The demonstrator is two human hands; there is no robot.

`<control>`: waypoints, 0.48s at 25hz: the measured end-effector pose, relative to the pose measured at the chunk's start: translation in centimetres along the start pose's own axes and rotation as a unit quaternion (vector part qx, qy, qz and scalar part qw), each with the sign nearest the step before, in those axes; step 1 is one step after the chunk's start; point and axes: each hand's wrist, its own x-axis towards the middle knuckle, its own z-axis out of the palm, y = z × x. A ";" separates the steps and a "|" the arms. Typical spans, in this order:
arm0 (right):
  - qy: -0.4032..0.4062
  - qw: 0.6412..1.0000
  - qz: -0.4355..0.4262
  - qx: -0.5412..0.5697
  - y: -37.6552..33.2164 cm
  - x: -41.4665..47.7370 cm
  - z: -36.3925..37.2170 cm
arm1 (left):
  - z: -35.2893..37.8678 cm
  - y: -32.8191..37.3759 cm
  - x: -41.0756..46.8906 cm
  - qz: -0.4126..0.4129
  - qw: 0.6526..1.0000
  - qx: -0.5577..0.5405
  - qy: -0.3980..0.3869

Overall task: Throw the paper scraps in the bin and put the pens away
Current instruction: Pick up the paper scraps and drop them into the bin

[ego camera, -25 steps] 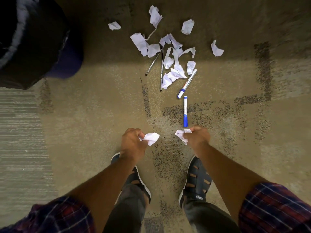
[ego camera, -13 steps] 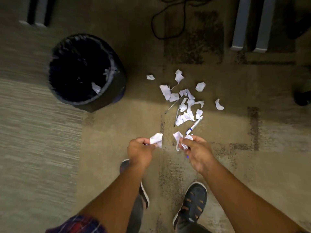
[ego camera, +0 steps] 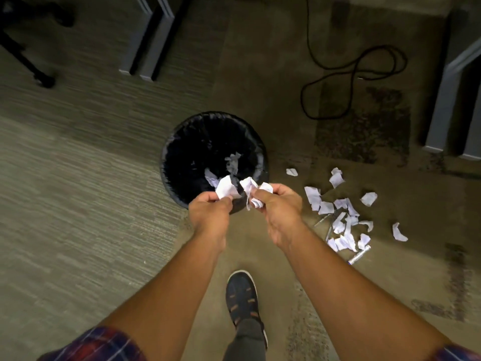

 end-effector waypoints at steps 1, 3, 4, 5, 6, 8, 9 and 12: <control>0.011 1.000 -0.002 -0.017 -0.1 0.7 1.8 | -0.4 1.0 1.5 -0.010 1.000 -0.011 0.000; 0.039 0.998 0.000 -0.049 -0.1 2.3 4.8 | -1.1 2.6 4.3 -0.048 0.998 -0.031 -0.012; 0.050 0.997 0.005 -0.057 -0.2 3.0 6.0 | -1.5 3.0 5.6 -0.078 0.996 -0.040 -0.022; 0.056 0.996 0.011 -0.061 -0.2 3.6 7.3 | -2.0 3.4 6.9 -0.110 0.992 -0.048 -0.033; 0.062 0.996 0.018 -0.063 -0.1 4.1 8.2 | -2.4 3.7 8.0 -0.137 0.988 -0.057 -0.044; 0.068 0.995 0.029 -0.068 -0.3 4.7 9.4 | -3.0 4.0 9.7 -0.170 0.981 -0.079 -0.059; 0.068 0.994 0.036 -0.072 -0.3 4.9 9.7 | -3.3 4.0 10.3 -0.176 0.979 -0.088 -0.060; 0.064 0.993 0.058 -0.078 -0.9 5.0 9.9 | -3.9 4.2 11.0 -0.182 0.975 -0.107 -0.068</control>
